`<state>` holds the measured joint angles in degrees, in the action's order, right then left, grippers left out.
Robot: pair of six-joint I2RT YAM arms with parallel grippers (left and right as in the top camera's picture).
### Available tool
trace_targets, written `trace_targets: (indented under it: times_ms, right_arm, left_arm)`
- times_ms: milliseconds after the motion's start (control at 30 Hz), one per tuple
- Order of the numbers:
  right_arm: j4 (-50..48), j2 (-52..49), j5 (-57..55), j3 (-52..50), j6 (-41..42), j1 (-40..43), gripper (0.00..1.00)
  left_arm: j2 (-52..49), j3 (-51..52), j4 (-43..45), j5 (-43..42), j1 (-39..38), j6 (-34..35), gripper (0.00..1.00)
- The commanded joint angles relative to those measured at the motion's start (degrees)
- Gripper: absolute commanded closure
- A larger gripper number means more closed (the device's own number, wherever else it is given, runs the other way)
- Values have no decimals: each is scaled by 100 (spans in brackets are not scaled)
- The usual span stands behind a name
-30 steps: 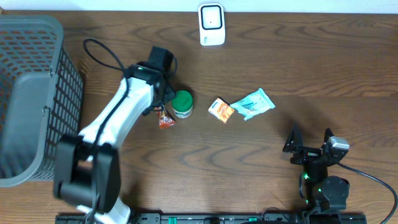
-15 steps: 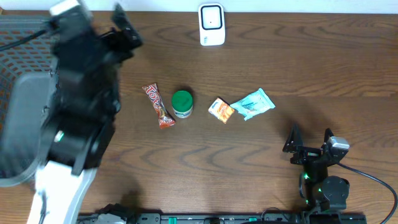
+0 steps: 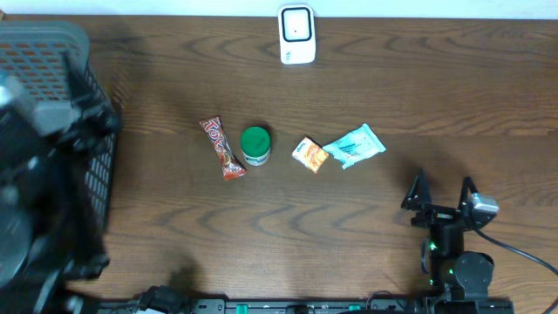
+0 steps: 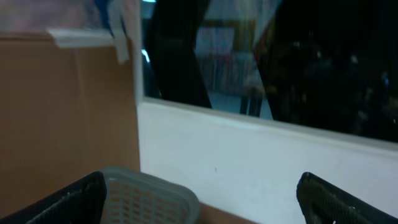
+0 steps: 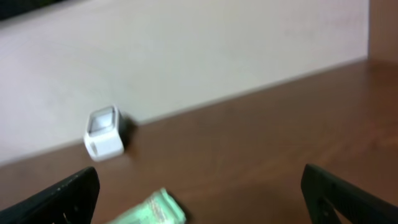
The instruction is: Scan the item barcode
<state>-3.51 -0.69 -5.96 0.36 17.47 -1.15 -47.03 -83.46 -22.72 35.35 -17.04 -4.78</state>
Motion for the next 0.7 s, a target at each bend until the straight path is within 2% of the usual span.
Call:
trace_targets:
  times_ms: [0, 100, 133, 200, 300, 400, 500, 667]
  right_arm:
    - [-420, 31, 201, -4, 601, -31, 1]
    - [-702, 31, 1515, 11, 1021, -31, 1]
    - [-623, 31, 2116, 48, 1058, -31, 1]
    - [-190, 28, 2509, 149, 1416, -33, 1]
    - [1034, -59, 2450, 442, 1993, -33, 1]
    - [2031, -461, 2601, 1001, 2035, -35, 1]
    - [2284, -973, 2599, 1556, 2015, -35, 1]
    - [2824, -2404, 2603, 2798, 1862, -87, 1]
  left_arm:
    - [271, -13, -46, 157, 4, -186, 2]
    - [487, 2, -63, 157, 4, -186, 2]
    - [562, 13, -61, 157, 4, -186, 2]
    - [651, 31, -59, 157, 4, -186, 2]
    - [791, 57, -59, 157, 4, -186, 2]
    - [968, 133, -31, 157, 4, -184, 2]
    - [1080, 201, 26, 157, 4, -184, 2]
    - [1224, 243, 72, 157, 17, -184, 2]
